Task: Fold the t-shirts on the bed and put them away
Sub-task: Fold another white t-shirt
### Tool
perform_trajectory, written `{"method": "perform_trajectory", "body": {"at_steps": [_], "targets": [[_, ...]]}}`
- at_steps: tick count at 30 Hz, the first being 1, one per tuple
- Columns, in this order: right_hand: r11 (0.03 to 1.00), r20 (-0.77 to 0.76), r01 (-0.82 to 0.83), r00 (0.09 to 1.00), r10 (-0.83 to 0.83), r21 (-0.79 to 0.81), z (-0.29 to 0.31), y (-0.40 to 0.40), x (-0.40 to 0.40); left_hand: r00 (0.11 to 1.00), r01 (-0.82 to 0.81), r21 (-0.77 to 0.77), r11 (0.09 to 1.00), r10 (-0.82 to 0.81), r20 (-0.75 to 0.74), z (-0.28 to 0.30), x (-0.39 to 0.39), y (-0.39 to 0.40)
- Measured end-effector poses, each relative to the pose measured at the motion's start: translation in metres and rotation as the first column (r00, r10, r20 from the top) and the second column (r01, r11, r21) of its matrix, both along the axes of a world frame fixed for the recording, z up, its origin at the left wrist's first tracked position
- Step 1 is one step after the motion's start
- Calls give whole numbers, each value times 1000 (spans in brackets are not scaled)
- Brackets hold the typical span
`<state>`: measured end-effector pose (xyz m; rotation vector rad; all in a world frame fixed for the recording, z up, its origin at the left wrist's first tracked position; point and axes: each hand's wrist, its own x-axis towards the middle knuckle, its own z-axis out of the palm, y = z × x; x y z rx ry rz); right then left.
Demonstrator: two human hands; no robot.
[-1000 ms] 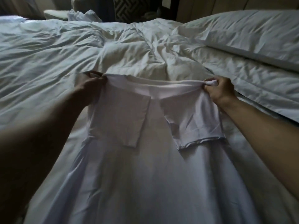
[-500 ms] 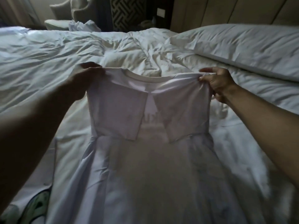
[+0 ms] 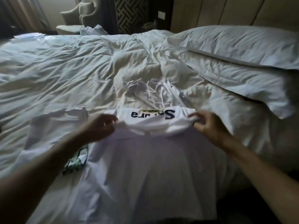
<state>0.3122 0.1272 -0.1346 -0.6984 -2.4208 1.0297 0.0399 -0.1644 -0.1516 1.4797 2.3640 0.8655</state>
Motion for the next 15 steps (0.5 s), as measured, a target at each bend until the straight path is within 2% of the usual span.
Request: {"method": "perform_trajectory", "body": {"at_steps": [4, 6, 9, 11, 13, 15], "targets": [[992, 157, -47, 987, 29, 113, -48, -41, 51, 974, 101, -134, 986, -125, -188, -29, 68, -26], [989, 207, -31, 978, 0, 147, -58, -51, 66, 942, 118, -71, 991, -134, -309, -43, 82, -39], [967, 336, -72, 942, -15, 244, -67, -64, 78, 884, 84, -31, 996, -89, -459, -52, 93, -52], [919, 433, -137, 900, -40, 370, -70, -73, 79, 827, 16, -96, 995, -68, -558, -63, 104, -59], [855, 399, -157, 915, -64, 495, -77, -81, 75, 803, -23, -103, 994, -43, -594, -67, 108, -56], [832, 285, -102, 956, -69, 545, -83, -90, 73, 825, 52, -8, 999, -47, -564, -70, 114, -54]]}}
